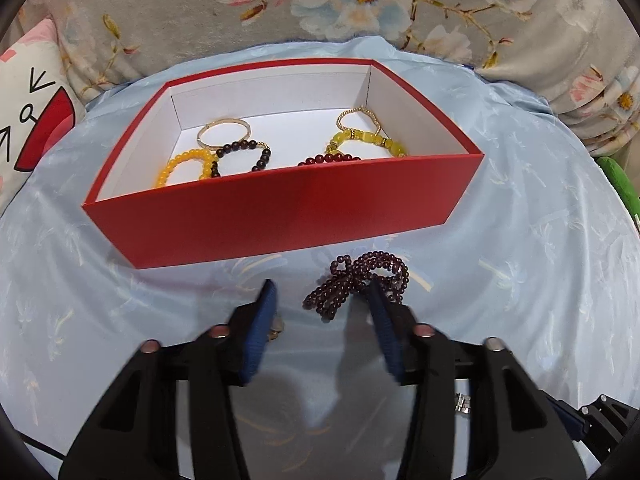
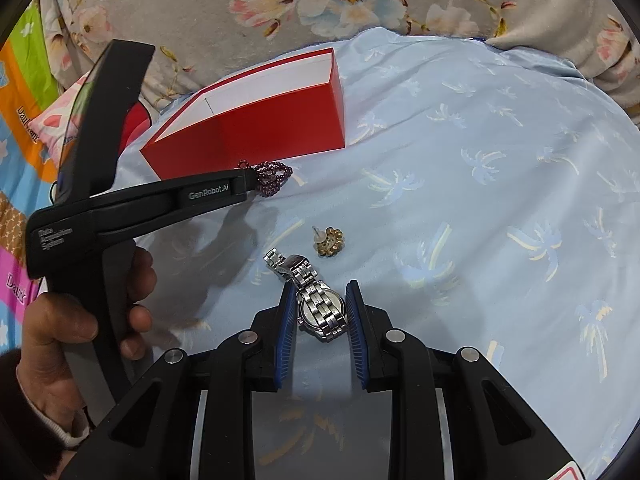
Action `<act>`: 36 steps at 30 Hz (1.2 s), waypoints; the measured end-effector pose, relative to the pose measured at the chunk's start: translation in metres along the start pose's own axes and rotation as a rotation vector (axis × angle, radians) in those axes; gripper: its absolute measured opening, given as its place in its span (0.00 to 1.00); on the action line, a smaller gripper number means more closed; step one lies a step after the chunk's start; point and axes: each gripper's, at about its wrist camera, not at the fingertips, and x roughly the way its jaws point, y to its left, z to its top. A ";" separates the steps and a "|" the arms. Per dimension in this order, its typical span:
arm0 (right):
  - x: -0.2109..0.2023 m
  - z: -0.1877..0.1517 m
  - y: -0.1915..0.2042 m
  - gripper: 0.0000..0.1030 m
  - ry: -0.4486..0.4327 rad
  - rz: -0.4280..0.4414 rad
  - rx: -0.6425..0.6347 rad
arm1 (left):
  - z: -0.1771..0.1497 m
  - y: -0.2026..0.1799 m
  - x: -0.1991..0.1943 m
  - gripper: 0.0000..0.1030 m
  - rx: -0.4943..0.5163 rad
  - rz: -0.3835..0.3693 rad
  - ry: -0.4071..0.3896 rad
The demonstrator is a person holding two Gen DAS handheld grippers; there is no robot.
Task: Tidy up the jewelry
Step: 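Grasp the silver watch with the right tool while the left tool grasps the dark red multi-strand bracelet, then carry the watch and the multi-strand bracelet over the red box with both tools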
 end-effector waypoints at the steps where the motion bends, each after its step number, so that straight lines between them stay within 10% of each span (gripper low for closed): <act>1: 0.000 0.000 0.000 0.23 -0.001 0.000 0.001 | 0.000 0.000 0.001 0.30 -0.002 -0.011 0.004; 6: -0.001 0.004 -0.001 0.23 0.001 -0.001 0.005 | -0.002 0.001 0.000 0.07 -0.009 -0.034 0.005; 36: -0.042 0.106 0.059 0.23 -0.221 0.011 -0.108 | 0.026 0.075 -0.101 0.06 -0.067 -0.028 -0.119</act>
